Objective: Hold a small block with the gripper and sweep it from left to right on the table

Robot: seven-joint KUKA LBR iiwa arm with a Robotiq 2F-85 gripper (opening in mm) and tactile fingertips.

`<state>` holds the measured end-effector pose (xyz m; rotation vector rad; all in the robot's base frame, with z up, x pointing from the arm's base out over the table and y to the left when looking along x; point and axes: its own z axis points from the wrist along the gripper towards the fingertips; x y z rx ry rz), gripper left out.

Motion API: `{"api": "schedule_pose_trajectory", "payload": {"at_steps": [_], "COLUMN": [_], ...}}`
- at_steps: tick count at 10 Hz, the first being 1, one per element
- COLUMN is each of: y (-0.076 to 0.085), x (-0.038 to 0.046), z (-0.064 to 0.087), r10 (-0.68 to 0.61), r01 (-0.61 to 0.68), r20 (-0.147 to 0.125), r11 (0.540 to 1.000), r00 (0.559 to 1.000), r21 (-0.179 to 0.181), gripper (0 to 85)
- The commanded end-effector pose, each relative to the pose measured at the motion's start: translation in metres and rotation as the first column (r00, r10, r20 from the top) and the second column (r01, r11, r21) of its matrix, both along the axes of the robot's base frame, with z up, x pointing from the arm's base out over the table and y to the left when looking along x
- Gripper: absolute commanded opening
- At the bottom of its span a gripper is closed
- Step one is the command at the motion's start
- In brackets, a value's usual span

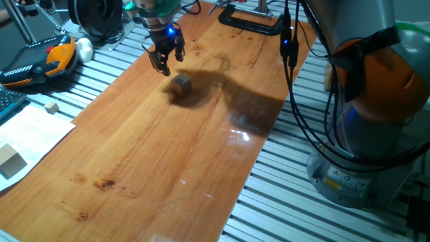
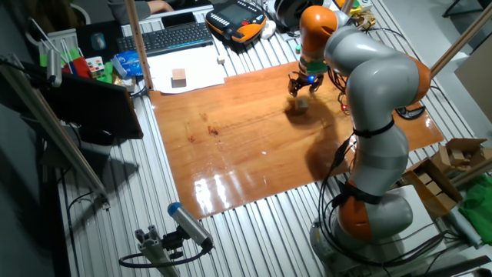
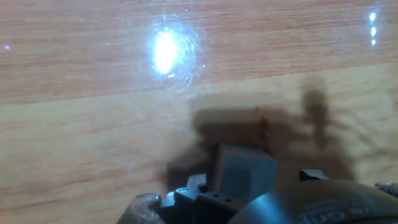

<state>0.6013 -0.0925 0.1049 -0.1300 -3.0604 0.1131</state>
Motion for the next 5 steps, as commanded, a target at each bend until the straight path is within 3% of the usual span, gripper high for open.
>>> {"api": "schedule_pose_trajectory", "payload": {"at_steps": [1, 5], "y": [-0.001, -0.005], "x": [0.0003, 0.0], "z": [-0.004, -0.023], "r10": [-0.001, -0.011], "r01": [0.001, 0.011], "r20": [0.006, 0.044], "r11": [1.0, 1.0], "r00": [1.0, 0.999], "r21": [0.0, 0.009], "gripper": [74.3, 74.0]}}
